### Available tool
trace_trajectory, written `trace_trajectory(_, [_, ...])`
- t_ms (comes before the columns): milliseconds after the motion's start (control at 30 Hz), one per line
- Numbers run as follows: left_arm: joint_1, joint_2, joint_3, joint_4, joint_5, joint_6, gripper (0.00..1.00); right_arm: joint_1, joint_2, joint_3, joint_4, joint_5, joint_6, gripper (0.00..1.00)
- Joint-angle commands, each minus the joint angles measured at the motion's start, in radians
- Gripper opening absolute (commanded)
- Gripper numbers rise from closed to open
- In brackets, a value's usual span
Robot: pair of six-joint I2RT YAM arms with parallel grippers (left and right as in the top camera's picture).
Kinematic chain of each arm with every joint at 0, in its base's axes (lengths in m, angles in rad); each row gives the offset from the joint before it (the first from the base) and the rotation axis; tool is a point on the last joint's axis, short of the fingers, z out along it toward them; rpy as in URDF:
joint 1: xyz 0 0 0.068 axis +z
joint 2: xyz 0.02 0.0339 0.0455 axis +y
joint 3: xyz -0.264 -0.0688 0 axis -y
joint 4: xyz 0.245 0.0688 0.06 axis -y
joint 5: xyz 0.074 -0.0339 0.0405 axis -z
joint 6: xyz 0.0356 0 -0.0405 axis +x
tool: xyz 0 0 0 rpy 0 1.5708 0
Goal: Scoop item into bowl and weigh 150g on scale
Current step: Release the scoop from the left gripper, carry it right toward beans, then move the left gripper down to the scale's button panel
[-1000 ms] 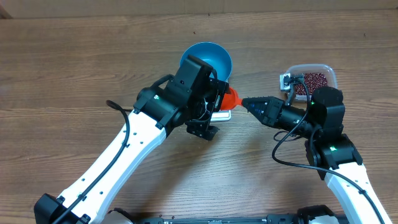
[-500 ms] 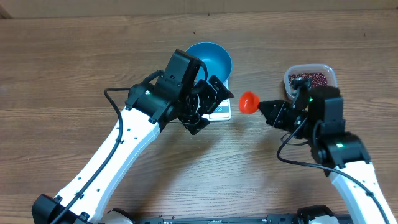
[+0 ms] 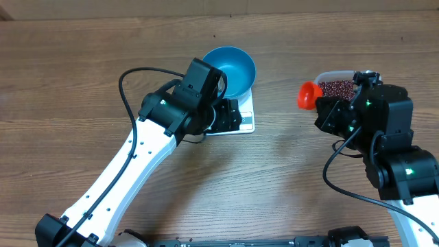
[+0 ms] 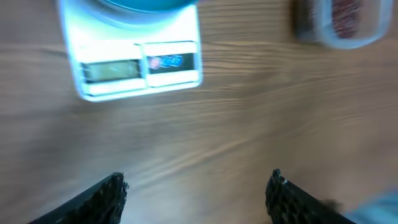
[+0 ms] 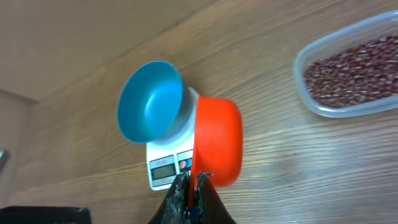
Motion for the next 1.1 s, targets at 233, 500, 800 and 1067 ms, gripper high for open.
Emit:
trace_trajectory(233, [0.005,0.002,0.015,-0.032,-0.163,0.184,0.17,0.005,-0.010,0.031,-0.018,0.052,-0.010,0.04])
trace_trajectory(500, [-0.026,0.007,0.015,-0.027,-0.281,0.253,0.04,0.005,-0.010,0.031,-0.019,0.049,-0.003,0.04])
trace_trajectory(800, [-0.160,0.007,-0.026,0.085,-0.451,0.423,0.05,0.004,-0.010,0.031,-0.016,0.049,0.007,0.04])
trace_trajectory(1067, [-0.174,0.007,-0.279,0.387,-0.393,0.413,0.04,0.004,-0.010,0.031,-0.016,0.037,0.023,0.04])
